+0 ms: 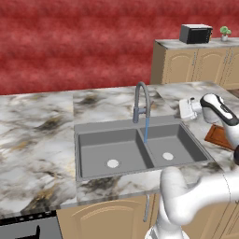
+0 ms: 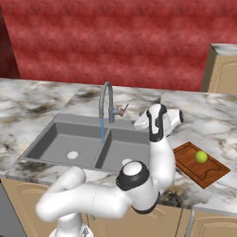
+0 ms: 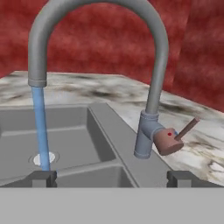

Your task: Pick the pear from the sink and place it on the cutting board to airdry. Then turn off the sink faucet.

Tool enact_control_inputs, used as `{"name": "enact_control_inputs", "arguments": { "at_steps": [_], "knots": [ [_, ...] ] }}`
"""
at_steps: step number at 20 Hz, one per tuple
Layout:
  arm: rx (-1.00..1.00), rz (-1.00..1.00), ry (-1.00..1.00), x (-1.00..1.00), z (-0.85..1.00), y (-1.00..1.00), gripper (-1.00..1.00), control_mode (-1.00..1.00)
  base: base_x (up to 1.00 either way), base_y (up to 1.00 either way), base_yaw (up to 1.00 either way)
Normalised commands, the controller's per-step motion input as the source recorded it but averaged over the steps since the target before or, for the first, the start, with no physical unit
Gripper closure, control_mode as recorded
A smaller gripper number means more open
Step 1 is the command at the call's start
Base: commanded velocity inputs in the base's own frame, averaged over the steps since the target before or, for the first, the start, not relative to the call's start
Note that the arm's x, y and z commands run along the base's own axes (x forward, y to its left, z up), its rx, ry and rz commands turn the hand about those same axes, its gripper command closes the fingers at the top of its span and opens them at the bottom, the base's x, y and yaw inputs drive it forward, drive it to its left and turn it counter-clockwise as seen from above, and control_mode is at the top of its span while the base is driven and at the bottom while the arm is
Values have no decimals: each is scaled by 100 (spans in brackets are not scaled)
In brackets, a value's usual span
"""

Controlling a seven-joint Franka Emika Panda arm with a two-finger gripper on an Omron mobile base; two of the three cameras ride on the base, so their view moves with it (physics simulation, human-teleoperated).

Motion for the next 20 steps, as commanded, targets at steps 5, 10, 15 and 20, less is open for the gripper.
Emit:
{"name": "enact_control_inputs", "arguments": {
  "at_steps": [5,10,15,20],
  "knots": [
    [0,0,7,59,0,14,-100,-100,0,0,0],
    [1,1,7,60,0,7,-100,-100,0,0,0],
    [3,5,7,59,-5,0,-100,-100,0,0,0],
    [2,5,7,57,-12,0,-100,-100,0,0,0]
  ]
}}
